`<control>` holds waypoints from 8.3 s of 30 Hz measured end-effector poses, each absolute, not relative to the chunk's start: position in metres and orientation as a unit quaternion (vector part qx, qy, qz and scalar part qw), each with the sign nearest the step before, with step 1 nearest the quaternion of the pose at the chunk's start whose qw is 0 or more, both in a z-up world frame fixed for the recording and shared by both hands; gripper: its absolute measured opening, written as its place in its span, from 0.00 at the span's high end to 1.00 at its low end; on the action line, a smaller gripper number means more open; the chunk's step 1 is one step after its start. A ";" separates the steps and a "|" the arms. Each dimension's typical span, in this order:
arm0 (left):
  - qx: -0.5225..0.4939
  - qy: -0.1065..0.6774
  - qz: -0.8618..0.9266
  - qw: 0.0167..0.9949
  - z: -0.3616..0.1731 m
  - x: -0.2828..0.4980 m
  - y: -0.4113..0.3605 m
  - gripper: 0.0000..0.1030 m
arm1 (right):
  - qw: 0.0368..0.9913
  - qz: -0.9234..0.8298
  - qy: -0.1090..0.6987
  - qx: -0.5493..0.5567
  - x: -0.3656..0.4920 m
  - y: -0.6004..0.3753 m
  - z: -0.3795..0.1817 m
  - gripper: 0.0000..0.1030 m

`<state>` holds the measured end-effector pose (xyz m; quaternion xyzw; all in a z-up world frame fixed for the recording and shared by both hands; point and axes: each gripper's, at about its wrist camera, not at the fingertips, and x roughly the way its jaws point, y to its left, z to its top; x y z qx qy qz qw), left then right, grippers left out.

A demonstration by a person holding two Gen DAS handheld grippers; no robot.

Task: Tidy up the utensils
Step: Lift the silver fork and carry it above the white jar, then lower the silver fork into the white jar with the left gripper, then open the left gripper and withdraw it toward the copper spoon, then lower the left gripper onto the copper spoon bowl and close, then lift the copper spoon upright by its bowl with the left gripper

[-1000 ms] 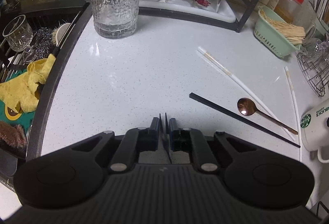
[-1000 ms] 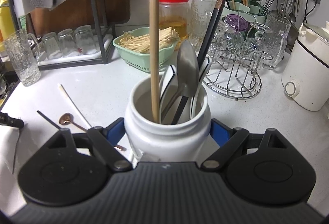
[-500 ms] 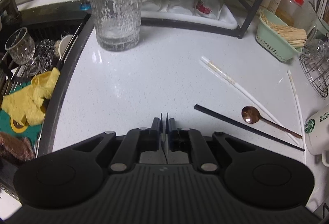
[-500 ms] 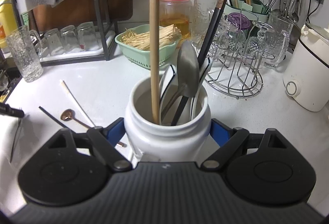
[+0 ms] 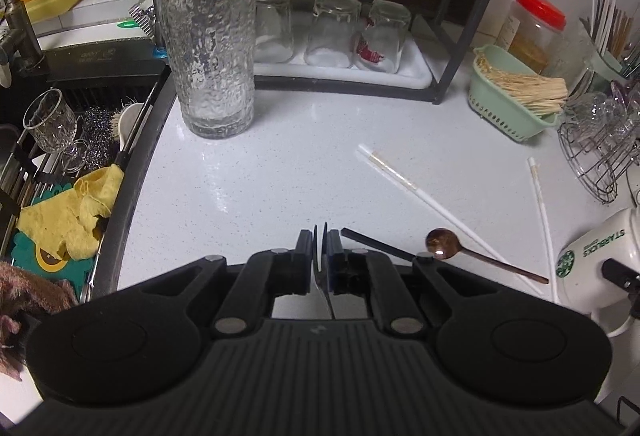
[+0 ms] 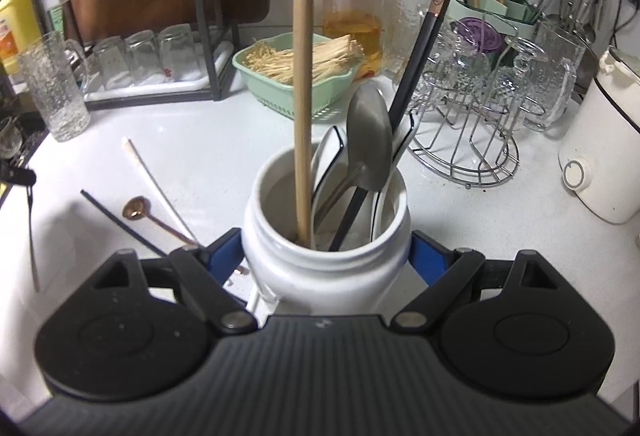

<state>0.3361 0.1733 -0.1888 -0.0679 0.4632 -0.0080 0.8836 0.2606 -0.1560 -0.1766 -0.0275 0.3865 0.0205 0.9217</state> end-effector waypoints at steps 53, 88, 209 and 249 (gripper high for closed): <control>0.014 0.344 -0.132 0.930 -0.053 0.334 0.004 0.99 | 0.931 0.040 0.362 -0.041 0.252 -0.157 -0.179 0.12; 0.082 0.404 -0.224 0.883 -0.060 0.342 -0.097 0.99 | 0.935 0.044 0.351 -0.034 0.250 -0.158 -0.181 0.13; 0.169 0.447 -0.307 0.823 -0.245 0.392 0.070 0.57 | 0.950 -0.006 0.312 -0.009 0.242 -0.152 -0.188 0.13; 0.296 0.424 -0.367 0.773 -0.225 0.401 0.023 0.96 | 0.951 -0.005 0.310 -0.009 0.249 -0.156 -0.190 0.13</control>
